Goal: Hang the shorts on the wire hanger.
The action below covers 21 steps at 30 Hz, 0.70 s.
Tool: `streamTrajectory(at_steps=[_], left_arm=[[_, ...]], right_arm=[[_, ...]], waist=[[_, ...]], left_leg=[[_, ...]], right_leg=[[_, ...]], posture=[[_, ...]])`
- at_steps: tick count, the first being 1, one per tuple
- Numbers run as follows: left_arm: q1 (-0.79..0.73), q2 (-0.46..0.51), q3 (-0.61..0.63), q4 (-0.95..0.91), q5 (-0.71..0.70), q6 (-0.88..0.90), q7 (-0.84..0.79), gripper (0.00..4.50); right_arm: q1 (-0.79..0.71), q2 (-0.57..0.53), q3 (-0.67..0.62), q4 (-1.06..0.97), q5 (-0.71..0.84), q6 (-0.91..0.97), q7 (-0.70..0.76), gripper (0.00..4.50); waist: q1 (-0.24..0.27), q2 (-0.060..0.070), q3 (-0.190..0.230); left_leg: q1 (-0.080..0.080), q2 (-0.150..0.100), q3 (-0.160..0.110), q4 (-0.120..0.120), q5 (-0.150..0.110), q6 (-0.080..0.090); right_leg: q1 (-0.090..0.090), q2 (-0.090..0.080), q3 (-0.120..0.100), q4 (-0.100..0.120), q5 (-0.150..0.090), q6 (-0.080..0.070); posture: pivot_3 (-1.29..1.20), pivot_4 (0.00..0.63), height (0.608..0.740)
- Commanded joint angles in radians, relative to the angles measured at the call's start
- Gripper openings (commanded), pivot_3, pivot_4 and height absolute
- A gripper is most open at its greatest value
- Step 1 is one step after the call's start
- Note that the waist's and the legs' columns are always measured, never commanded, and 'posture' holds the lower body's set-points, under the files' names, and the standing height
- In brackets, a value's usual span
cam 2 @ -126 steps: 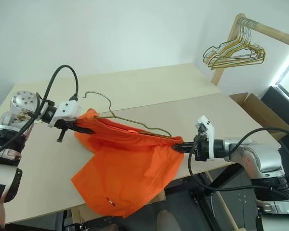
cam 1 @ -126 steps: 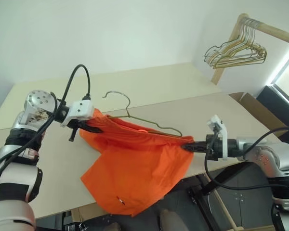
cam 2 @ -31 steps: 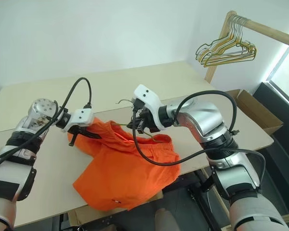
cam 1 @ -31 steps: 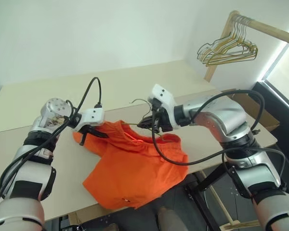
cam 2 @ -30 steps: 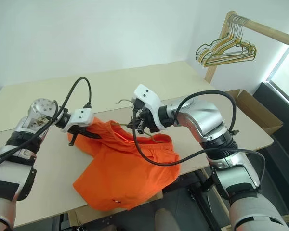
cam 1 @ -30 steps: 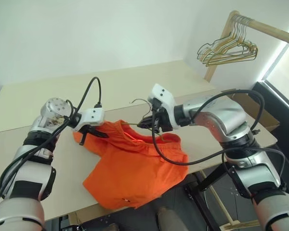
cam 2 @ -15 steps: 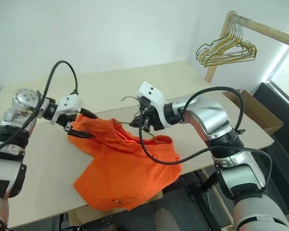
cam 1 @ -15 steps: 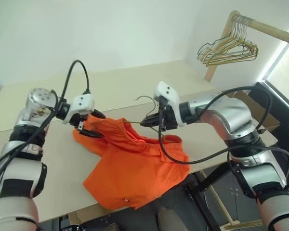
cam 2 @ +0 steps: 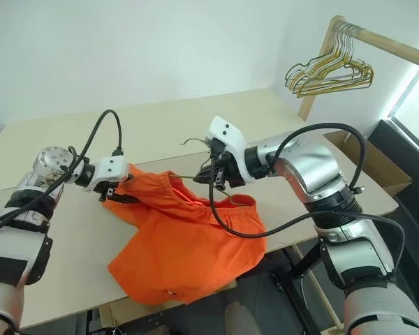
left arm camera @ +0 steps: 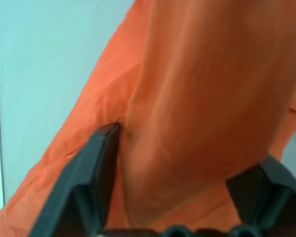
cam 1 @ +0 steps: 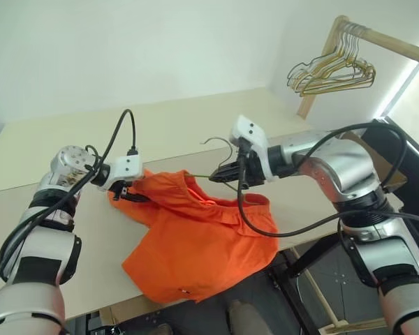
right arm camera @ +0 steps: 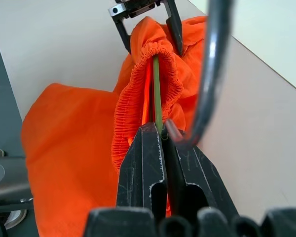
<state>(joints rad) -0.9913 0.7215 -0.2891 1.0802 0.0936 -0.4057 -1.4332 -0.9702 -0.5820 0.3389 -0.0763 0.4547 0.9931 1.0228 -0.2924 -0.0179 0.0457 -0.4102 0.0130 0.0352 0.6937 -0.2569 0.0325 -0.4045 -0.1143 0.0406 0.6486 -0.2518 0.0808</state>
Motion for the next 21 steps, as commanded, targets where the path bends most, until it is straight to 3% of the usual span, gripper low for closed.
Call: streamTrajectory(at_steps=[1, 6, 21], left_arm=[[-0.048, 0.016, 0.036, 0.012, 0.0, -0.023, -0.004, 1.66], [-0.055, 0.037, 0.051, 0.024, 0.003, -0.04, -0.025, 0.09], [-0.086, 0.092, 0.144, 0.034, -0.015, 0.057, 0.068, 0.04]], right_arm=[[-0.026, -0.017, -0.043, -0.033, 0.002, -0.018, 0.009, 0.0], [-0.023, -0.033, -0.035, -0.031, -0.001, -0.023, 0.023, 0.0], [0.048, -0.152, 0.045, -0.097, -0.087, -0.144, 0.134, 0.0]], waist=[[-0.002, 0.0, 0.0], [-0.002, 0.0, 0.0], [0.003, 0.0, 0.0]], left_leg=[[0.0, 0.0, 0.0, 0.0, 0.0, 0.0], [0.0, 0.0, 0.0, 0.0, 0.0, 0.0], [0.0, 0.0, 0.0, 0.0, 0.0, 0.0]], right_leg=[[0.0, 0.0, 0.0, 0.0, 0.0, 0.0], [0.0, 0.0, 0.0, 0.0, 0.0, 0.0], [0.0, 0.0, 0.0, 0.0, 0.0, 0.0]], posture=[[-0.27, 0.0, 0.74], [-0.26, 0.0, 0.74], [-0.22, 0.0, 0.74]])
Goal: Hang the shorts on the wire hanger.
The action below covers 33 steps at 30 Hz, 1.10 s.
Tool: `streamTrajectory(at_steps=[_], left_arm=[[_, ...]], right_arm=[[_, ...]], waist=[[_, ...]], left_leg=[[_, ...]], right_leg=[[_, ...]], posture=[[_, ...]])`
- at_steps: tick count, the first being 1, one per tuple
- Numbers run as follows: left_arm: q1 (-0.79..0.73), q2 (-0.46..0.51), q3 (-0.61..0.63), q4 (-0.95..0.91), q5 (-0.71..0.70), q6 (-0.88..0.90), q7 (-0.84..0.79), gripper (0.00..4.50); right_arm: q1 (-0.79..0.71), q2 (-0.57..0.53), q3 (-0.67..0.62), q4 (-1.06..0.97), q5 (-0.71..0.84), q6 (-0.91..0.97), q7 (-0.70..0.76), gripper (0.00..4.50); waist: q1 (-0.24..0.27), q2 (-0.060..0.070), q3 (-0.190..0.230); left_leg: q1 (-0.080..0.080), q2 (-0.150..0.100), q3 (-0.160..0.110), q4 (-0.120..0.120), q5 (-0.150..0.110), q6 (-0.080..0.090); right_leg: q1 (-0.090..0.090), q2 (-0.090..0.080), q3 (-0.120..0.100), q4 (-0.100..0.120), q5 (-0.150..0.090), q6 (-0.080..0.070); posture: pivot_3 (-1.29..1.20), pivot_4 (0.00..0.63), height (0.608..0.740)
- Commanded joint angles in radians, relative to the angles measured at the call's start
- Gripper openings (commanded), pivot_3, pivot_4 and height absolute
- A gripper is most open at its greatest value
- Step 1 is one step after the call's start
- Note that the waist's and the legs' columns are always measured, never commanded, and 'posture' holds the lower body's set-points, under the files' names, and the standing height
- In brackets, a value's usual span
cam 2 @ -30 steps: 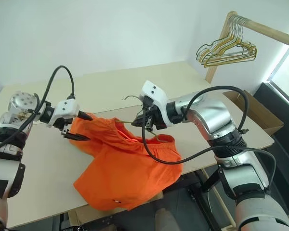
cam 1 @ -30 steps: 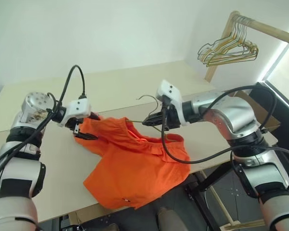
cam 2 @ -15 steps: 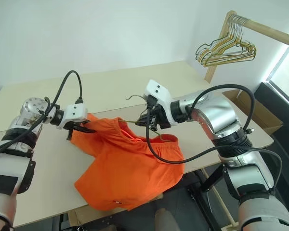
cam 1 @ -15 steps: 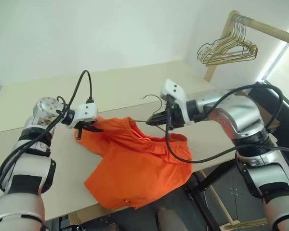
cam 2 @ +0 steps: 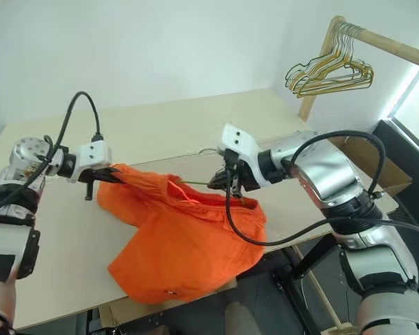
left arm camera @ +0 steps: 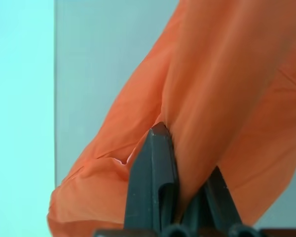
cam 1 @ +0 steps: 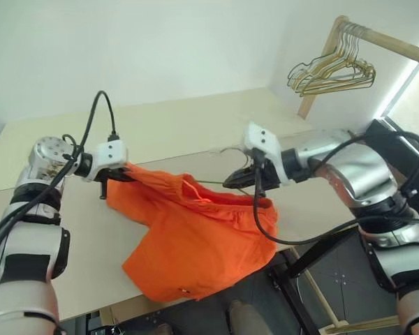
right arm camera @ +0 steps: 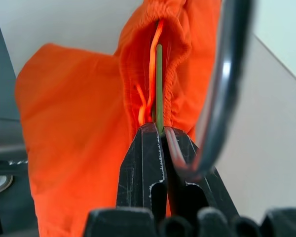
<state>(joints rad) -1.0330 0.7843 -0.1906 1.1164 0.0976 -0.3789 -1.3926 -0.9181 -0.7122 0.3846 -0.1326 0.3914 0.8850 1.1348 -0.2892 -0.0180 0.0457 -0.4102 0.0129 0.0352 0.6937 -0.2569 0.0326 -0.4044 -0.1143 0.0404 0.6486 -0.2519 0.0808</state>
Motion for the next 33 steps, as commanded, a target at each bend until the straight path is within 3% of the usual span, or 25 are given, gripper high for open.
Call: streamTrajectory(at_steps=[1, 10, 21, 27, 30, 33], left_arm=[[-0.044, 0.029, 0.055, -0.005, -0.024, 0.041, 0.031, 0.04], [0.004, 0.039, 0.082, -0.064, -0.051, 0.067, -0.05, 0.04], [0.09, 0.035, 0.067, -0.178, -0.068, 0.092, -0.163, 0.04], [0.085, 0.046, 0.071, -0.19, -0.075, 0.132, -0.193, 0.04], [0.055, 0.059, 0.068, -0.203, -0.128, 0.209, -0.219, 0.6], [0.046, 0.108, 0.019, -0.256, -0.203, 0.232, -0.222, 1.5]], right_arm=[[0.001, -0.022, 0.002, -0.046, -0.025, -0.035, 0.024, 0.0], [0.023, -0.012, 0.049, -0.043, -0.116, -0.03, -0.037, 0.0], [-0.004, 0.052, -0.101, -0.022, -0.014, 0.042, -0.067, 0.0], [-0.008, 0.042, -0.115, -0.024, 0.007, 0.035, -0.051, 0.0], [-0.009, 0.037, -0.114, -0.026, 0.011, 0.029, -0.038, 0.0], [-0.016, 0.028, -0.109, -0.021, 0.011, 0.028, -0.021, 0.0]], waist=[[0.0, 0.0, 0.0], [0.002, 0.0, 0.0], [0.001, 0.0, 0.0], [0.0, 0.0, 0.0], [0.0, 0.0, 0.0], [-0.001, 0.0, 0.0]], left_leg=[[0.0, 0.0, 0.0, 0.0, 0.0, 0.0], [0.0, 0.0, 0.0, 0.0, 0.0, 0.0], [0.0, 0.0, 0.0, 0.0, 0.0, 0.0], [0.0, 0.0, 0.0, 0.0, 0.0, 0.0], [0.0, 0.0, 0.0, 0.0, 0.0, 0.0], [0.0, 0.0, 0.0, 0.0, 0.0, 0.0]], right_leg=[[0.0, 0.0, 0.0, 0.0, 0.0, 0.0], [0.0, 0.0, 0.0, 0.0, 0.0, 0.0], [0.0, 0.0, 0.0, 0.0, 0.0, 0.0], [0.0, 0.0, 0.0, 0.0, 0.0, 0.0], [0.0, 0.0, 0.0, 0.0, 0.0, 0.0], [0.0, 0.0, 0.0, 0.0, 0.0, 0.0]], posture=[[-0.22, 0.0, 0.74], [-0.22, 0.0, 0.74], [-0.23, 0.0, 0.74], [-0.23, 0.0, 0.74], [-0.23, 0.0, 0.74], [-0.23, 0.0, 0.74]])
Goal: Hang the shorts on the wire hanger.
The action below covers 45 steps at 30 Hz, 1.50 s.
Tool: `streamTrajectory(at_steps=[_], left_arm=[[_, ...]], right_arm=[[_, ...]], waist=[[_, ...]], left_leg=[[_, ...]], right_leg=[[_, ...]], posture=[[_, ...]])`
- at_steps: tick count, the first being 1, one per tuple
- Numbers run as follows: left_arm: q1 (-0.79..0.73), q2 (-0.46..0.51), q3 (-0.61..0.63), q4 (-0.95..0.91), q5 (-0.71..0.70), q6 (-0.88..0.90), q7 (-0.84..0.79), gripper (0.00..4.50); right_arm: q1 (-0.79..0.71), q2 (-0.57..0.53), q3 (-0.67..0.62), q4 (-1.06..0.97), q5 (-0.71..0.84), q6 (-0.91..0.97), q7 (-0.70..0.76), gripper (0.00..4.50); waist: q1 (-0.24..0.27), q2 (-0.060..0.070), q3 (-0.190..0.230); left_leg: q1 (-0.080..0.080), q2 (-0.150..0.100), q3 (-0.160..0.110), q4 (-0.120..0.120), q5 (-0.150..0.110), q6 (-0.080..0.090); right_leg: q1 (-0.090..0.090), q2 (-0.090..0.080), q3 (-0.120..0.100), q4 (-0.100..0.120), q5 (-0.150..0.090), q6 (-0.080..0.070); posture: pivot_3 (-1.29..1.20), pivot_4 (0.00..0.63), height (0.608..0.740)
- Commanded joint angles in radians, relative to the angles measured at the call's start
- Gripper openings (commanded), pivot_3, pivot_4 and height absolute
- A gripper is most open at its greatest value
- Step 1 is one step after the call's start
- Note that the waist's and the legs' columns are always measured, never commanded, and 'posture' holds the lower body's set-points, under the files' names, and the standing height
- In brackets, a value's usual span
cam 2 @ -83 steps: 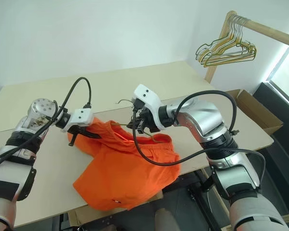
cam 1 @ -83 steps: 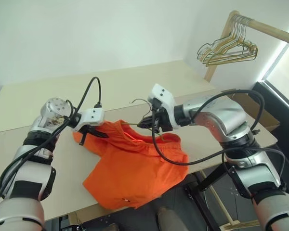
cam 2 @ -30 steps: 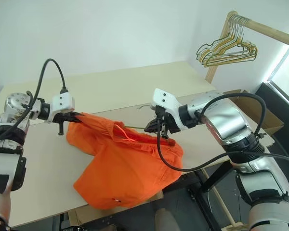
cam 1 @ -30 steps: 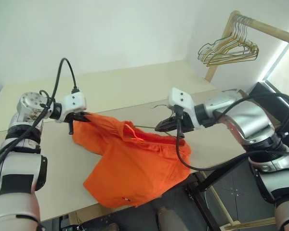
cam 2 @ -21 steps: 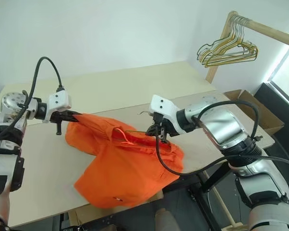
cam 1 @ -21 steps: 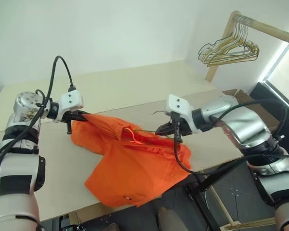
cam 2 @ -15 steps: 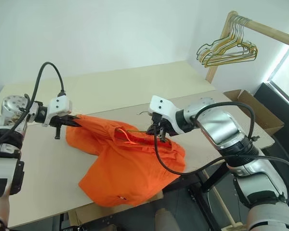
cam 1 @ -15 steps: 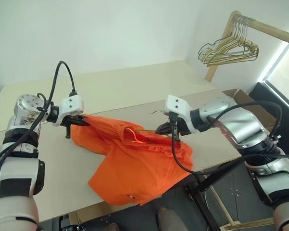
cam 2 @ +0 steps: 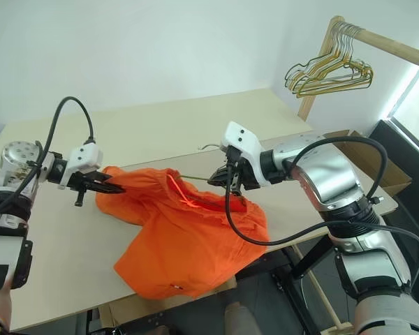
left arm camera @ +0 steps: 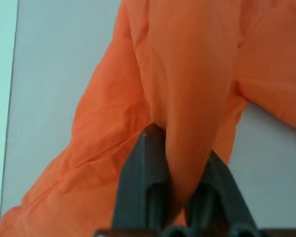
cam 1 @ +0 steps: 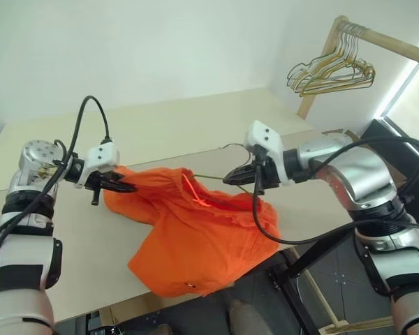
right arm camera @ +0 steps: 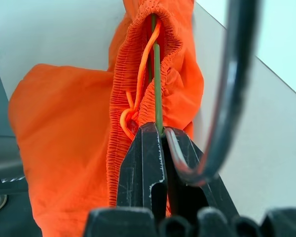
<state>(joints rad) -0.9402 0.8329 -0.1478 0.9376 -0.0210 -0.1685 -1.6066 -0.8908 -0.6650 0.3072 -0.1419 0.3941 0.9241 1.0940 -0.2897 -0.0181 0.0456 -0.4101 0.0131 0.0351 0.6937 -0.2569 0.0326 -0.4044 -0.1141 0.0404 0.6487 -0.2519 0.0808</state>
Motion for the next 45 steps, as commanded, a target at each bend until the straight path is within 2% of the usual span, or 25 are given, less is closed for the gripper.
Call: streamTrajectory(at_steps=[1, 6, 9, 16, 21, 24, 35, 36, 39, 42, 45], left_arm=[[-0.045, 0.08, -0.049, -0.102, -0.117, 0.029, -0.008, 1.81], [-0.027, 0.186, -0.185, -0.265, -0.313, 0.076, -0.008, 3.48], [-0.016, 0.173, -0.209, -0.336, -0.36, 0.024, -0.008, 4.46], [-0.058, -0.053, -0.178, -0.293, -0.214, -0.038, 0.056, 4.49], [-0.099, -0.139, -0.204, -0.191, -0.067, -0.117, 0.1, 4.49], [-0.117, -0.17, -0.209, -0.126, -0.008, -0.174, 0.105, 3.88], [-0.129, -0.207, -0.168, -0.092, 0.022, -0.183, 0.077, 0.19], [-0.128, -0.208, -0.165, -0.093, 0.023, -0.182, 0.076, 0.05], [-0.122, -0.209, -0.16, -0.102, 0.028, -0.183, 0.076, 0.05], [-0.114, -0.21, -0.151, -0.113, 0.024, -0.152, 0.086, 0.0], [-0.108, -0.209, -0.142, -0.122, 0.015, -0.124, 0.085, 0.0]], right_arm=[[-0.047, -0.023, -0.028, -0.01, 0.007, -0.012, 0.026, 0.0], [-0.065, -0.033, -0.012, 0.01, 0.002, -0.011, 0.051, 0.0], [-0.086, -0.029, -0.002, 0.032, -0.007, -0.016, 0.061, 0.0], [-0.132, -0.007, 0.027, 0.068, -0.026, -0.028, 0.077, 0.0], [-0.157, 0.002, 0.035, 0.081, -0.035, -0.029, 0.084, 0.0], [-0.165, 0.003, 0.037, 0.083, -0.041, -0.029, 0.089, 0.0], [-0.181, 0.002, 0.041, 0.092, -0.052, -0.021, 0.097, 0.0], [-0.183, 0.003, 0.043, 0.094, -0.055, -0.021, 0.097, 0.0], [-0.188, 0.005, 0.051, 0.102, -0.069, -0.023, 0.094, 0.0], [-0.186, 0.001, 0.056, 0.101, -0.084, -0.019, 0.082, 0.84], [-0.178, -0.023, 0.033, 0.08, -0.087, -0.005, 0.072, 1.92]], waist=[[0.0, 0.0, 0.0], [0.002, 0.0, 0.0], [0.01, 0.0, 0.0], [0.032, 0.0, 0.0], [0.015, 0.0, 0.0], [0.004, 0.0, 0.0], [-0.003, 0.0, 0.0], [-0.003, 0.0, 0.0], [-0.003, 0.0, 0.0], [-0.003, 0.0, 0.0], [-0.003, 0.0, 0.0]], left_leg=[[0.0, 0.0, 0.0, 0.0, 0.0, 0.0], [0.001, 0.001, 0.0, 0.0, 0.0, 0.0], [0.002, 0.001, 0.0, 0.0, 0.0, 0.0], [0.001, 0.0, 0.0, 0.0, 0.0, 0.0], [-0.001, -0.001, 0.001, 0.001, 0.0, 0.0], [0.001, -0.001, 0.001, 0.001, 0.0, 0.0], [0.0, 0.0, 0.0, 0.001, 0.0, 0.0], [0.0, 0.0, 0.0, 0.001, 0.0, 0.0], [0.0, 0.0, 0.0, 0.001, 0.0, 0.0], [0.0, 0.0, 0.0, 0.001, 0.0, 0.0], [0.0, 0.0, 0.0, 0.001, 0.0, 0.0]], right_leg=[[0.0, 0.0, 0.0, 0.0, 0.0, 0.0], [0.001, 0.0, 0.001, 0.0, 0.0, 0.0], [0.002, 0.0, 0.001, 0.0, 0.0, 0.0], [0.001, 0.0, 0.0, 0.0, 0.0, 0.0], [-0.001, 0.001, 0.001, 0.0, 0.0, 0.0], [0.001, 0.001, 0.001, 0.0, 0.0, 0.0], [0.0, 0.0, 0.001, 0.0, 0.0, 0.0], [0.0, 0.0, 0.001, 0.0, 0.0, 0.0], [0.0, 0.0, 0.001, 0.0, 0.0, 0.0], [0.0, 0.0, 0.001, 0.0, 0.0, 0.0], [0.0, 0.0, 0.001, 0.0, 0.0, 0.0]], posture=[[-0.23, 0.0, 0.74], [-0.23, 0.0, 0.74], [-0.23, 0.0, 0.74], [-0.24, 0.0, 0.74], [-0.25, 0.0, 0.74], [-0.26, 0.0, 0.74], [-0.27, 0.0, 0.74], [-0.27, 0.0, 0.74], [-0.27, 0.0, 0.74], [-0.27, 0.0, 0.74], [-0.27, 0.0, 0.74]])
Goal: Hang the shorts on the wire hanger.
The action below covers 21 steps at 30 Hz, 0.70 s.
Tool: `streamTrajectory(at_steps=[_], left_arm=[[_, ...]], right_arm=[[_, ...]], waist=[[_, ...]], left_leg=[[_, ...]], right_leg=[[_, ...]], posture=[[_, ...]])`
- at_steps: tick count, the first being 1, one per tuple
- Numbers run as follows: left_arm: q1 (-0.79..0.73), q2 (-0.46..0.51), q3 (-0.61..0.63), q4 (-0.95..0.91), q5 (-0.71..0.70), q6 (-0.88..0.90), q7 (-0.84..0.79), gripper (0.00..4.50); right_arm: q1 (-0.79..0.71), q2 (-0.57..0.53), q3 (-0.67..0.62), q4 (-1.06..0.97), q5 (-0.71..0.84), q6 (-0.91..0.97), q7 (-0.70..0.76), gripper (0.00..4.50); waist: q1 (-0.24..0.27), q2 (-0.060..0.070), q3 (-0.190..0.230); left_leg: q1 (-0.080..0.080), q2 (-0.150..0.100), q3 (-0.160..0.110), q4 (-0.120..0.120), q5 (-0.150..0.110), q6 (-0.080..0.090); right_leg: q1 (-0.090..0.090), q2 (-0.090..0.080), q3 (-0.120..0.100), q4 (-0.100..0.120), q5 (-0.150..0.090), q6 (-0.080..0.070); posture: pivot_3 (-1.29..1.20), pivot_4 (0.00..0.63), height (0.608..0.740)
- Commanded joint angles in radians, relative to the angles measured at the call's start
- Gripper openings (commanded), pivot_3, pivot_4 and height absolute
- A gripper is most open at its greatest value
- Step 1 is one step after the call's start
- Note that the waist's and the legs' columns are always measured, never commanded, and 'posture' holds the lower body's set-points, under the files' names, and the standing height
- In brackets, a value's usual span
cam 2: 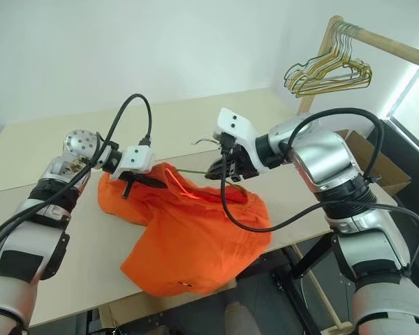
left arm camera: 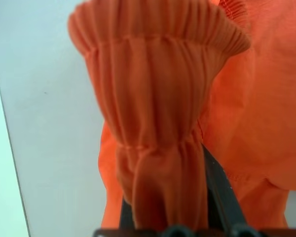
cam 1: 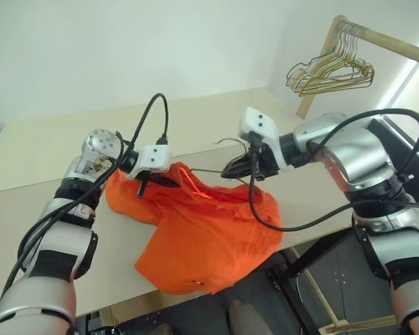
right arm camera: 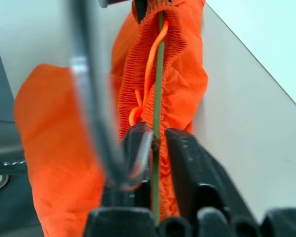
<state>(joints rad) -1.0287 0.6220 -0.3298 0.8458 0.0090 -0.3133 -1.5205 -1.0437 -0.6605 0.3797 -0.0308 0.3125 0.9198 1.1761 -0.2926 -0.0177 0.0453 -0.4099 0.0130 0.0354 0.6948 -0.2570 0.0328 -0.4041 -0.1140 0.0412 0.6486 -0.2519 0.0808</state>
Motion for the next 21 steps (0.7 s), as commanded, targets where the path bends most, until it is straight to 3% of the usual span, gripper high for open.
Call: streamTrajectory(at_steps=[1, 6, 8, 13, 21], left_arm=[[-0.018, 0.004, 0.043, -0.032, -0.016, 0.03, -0.001, 0.0], [-0.008, 0.014, 0.058, -0.036, -0.022, 0.054, -0.004, 0.0], [-0.007, 0.014, 0.064, -0.037, -0.022, 0.063, -0.004, 0.0], [-0.009, 0.014, 0.075, -0.044, -0.023, 0.076, -0.011, 0.0], [-0.018, 0.01, 0.081, -0.037, -0.021, 0.072, -0.02, 0.0]], right_arm=[[-0.022, -0.044, -0.064, -0.043, 0.003, 0.007, -0.012, 2.29], [0.049, -0.182, -0.212, -0.184, 0.081, 0.072, -0.007, 4.06], [0.119, -0.246, -0.261, -0.26, 0.111, 0.094, -0.006, 4.47], [0.339, -0.393, -0.263, -0.426, 0.078, 0.092, -0.057, 4.47], [0.338, -0.277, -0.102, -0.299, -0.027, 0.063, -0.177, 4.47]], waist=[[0.0, 0.0, 0.0], [0.008, 0.0, 0.0], [0.01, 0.0, 0.0], [0.007, 0.0, 0.0], [-0.011, 0.0, 0.0]], left_leg=[[0.0, 0.0, 0.0, 0.0, 0.0, 0.0], [-0.001, 0.0, -0.001, 0.0, 0.0, 0.0], [-0.002, 0.0, -0.001, 0.0, 0.0, 0.0], [0.0, 0.001, -0.001, 0.0, 0.0, 0.0], [0.003, 0.0, 0.001, -0.001, 0.0, 0.001]], right_leg=[[0.0, 0.0, 0.0, 0.0, 0.0, 0.0], [0.0, -0.001, -0.001, -0.001, 0.0, 0.0], [0.0, -0.001, -0.001, -0.002, 0.0, 0.0], [0.001, -0.001, -0.001, -0.001, 0.0, 0.0], [0.002, 0.0, 0.002, -0.002, 0.0, 0.0]], posture=[[-0.27, 0.0, 0.74], [-0.27, 0.0, 0.74], [-0.27, 0.0, 0.74], [-0.27, 0.0, 0.74], [-0.28, 0.0, 0.74]])
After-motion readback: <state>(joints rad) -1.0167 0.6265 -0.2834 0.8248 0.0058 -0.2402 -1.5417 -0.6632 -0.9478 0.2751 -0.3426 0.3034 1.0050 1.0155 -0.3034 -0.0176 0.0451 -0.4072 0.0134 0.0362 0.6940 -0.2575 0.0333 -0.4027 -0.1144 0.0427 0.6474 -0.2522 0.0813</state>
